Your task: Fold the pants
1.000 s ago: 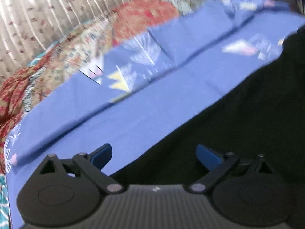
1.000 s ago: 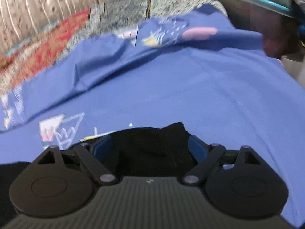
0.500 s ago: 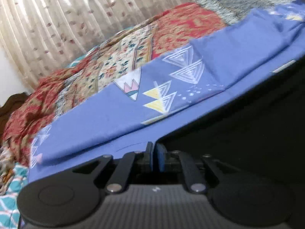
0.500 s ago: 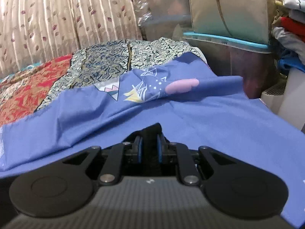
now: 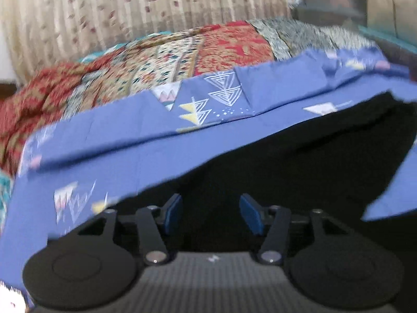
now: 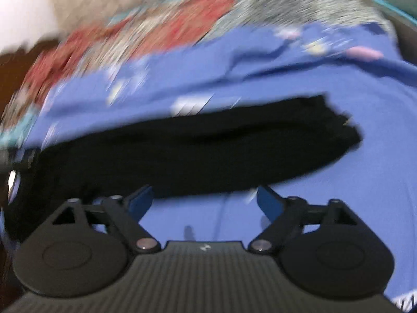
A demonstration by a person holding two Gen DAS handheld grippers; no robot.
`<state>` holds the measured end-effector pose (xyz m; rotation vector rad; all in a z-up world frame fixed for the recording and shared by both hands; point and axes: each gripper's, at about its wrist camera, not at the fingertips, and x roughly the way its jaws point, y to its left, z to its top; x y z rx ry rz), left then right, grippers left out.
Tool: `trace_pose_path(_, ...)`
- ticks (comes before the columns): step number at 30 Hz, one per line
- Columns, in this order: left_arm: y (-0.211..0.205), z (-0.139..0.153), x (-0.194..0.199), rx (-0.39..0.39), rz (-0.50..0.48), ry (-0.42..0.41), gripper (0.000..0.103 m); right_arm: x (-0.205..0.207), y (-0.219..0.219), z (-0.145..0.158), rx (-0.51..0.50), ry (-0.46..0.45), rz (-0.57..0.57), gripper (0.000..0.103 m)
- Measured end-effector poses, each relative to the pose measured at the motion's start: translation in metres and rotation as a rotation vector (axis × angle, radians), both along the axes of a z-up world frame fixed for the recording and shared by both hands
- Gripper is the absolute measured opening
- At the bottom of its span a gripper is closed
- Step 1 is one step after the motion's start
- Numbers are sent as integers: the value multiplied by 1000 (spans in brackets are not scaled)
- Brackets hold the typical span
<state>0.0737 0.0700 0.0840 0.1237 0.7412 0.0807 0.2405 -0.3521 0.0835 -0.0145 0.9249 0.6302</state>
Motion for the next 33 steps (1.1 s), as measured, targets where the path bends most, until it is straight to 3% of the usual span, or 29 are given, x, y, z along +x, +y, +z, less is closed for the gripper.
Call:
trace_pose_path(2, 12, 3, -18, -47, 37, 4, 54, -15, 13, -12, -103, 59, 83, 89)
trace_pose_path(3, 20, 3, -30, -63, 64, 7, 55, -21, 17, -21, -153, 86, 102, 83)
trace_pose_path(4, 27, 4, -38, -68, 86, 8, 55, -27, 19, -31, -182, 121, 111, 67)
trace_pose_path(5, 34, 4, -49, -70, 115, 11, 56, -32, 19, -38, -202, 143, 115, 20)
trace_pose_path(6, 41, 5, -58, -69, 143, 15, 56, -36, 15, -36, -205, 128, 87, 14)
trace_pose_path(8, 59, 8, -80, -69, 220, 18, 59, -43, -4, -9, -96, 20, -25, 13)
trace_pose_path(11, 90, 12, -108, -77, 348, 10, 65, -63, -68, 41, 208, -179, -302, 13)
trace_pose_path(13, 109, 11, -127, -122, 424, 12, 70, -78, -122, 49, 430, -278, -521, 13)
trace_pose_path(15, 124, 6, -141, -189, 480, 22, 82, -90, -163, 35, 542, -277, -716, 14)
trace_pose_path(17, 135, -3, -152, -269, 513, 40, 83, -97, -182, 12, 481, -222, -872, 23)
trace_pose_path(18, 138, -7, -155, -300, 522, 49, 87, -98, -185, 0, 421, -188, -929, 41)
trace_pose_path(20, 141, -15, -161, -371, 540, 69, 94, -98, -187, -23, 290, -113, -1030, 51)
trace_pose_path(21, 141, -18, -164, -408, 543, 73, 96, -105, -189, -31, 290, -102, -1068, 51)
trace_pose_path(24, 142, -30, -169, -531, 532, 76, 99, -115, -196, -42, 413, -75, -1104, 53)
trace_pose_path(29, 144, -51, -171, -677, 536, 90, 100, -126, -192, -31, 414, -114, -1092, 58)
trace_pose_path(33, 140, -68, -173, -807, 546, 87, 100, -145, -189, -41, 427, -110, -1097, 61)
